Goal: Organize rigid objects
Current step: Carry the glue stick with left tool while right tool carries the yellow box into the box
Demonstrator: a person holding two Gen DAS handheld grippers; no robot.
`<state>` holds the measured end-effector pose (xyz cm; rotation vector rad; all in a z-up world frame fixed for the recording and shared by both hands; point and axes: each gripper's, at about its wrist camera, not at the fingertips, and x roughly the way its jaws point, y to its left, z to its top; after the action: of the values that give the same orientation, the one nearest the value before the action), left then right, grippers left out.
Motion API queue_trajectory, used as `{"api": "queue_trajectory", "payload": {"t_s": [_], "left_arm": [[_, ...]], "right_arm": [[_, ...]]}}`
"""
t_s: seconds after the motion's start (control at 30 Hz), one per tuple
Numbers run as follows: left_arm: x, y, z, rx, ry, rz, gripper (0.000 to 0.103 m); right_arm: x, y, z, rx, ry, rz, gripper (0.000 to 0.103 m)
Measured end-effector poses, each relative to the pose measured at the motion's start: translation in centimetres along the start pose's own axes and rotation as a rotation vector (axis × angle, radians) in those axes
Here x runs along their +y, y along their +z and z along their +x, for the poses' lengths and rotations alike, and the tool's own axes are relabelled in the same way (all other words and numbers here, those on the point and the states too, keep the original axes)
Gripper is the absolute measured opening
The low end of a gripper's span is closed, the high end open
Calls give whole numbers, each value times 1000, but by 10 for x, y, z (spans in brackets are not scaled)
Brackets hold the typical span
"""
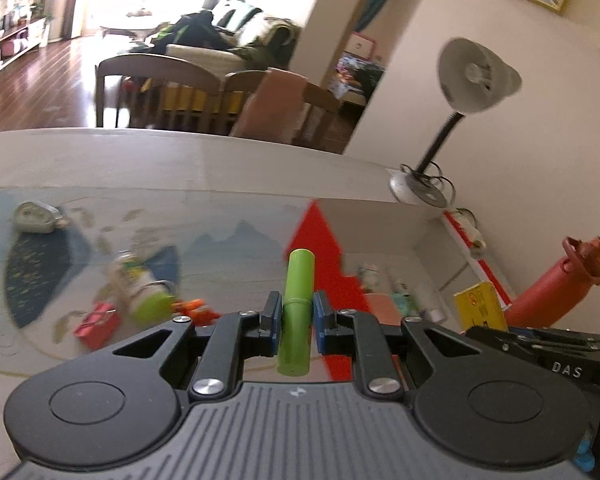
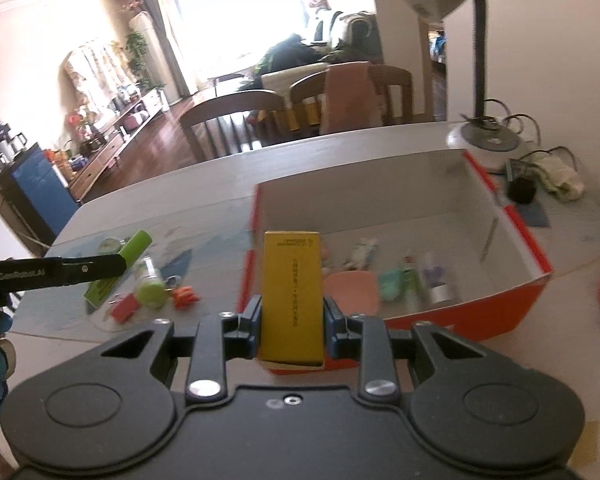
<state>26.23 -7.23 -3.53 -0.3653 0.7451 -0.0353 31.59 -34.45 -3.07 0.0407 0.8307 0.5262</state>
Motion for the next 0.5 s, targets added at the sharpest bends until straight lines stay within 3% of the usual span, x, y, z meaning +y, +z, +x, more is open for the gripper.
{"api": "queue_trajectory", "payload": {"t_s": [0.5], "left_arm": [[-88,17,88,89,-41,116,16]], "right_arm": [[-72,18,19,-2,-65,10,28]]}}
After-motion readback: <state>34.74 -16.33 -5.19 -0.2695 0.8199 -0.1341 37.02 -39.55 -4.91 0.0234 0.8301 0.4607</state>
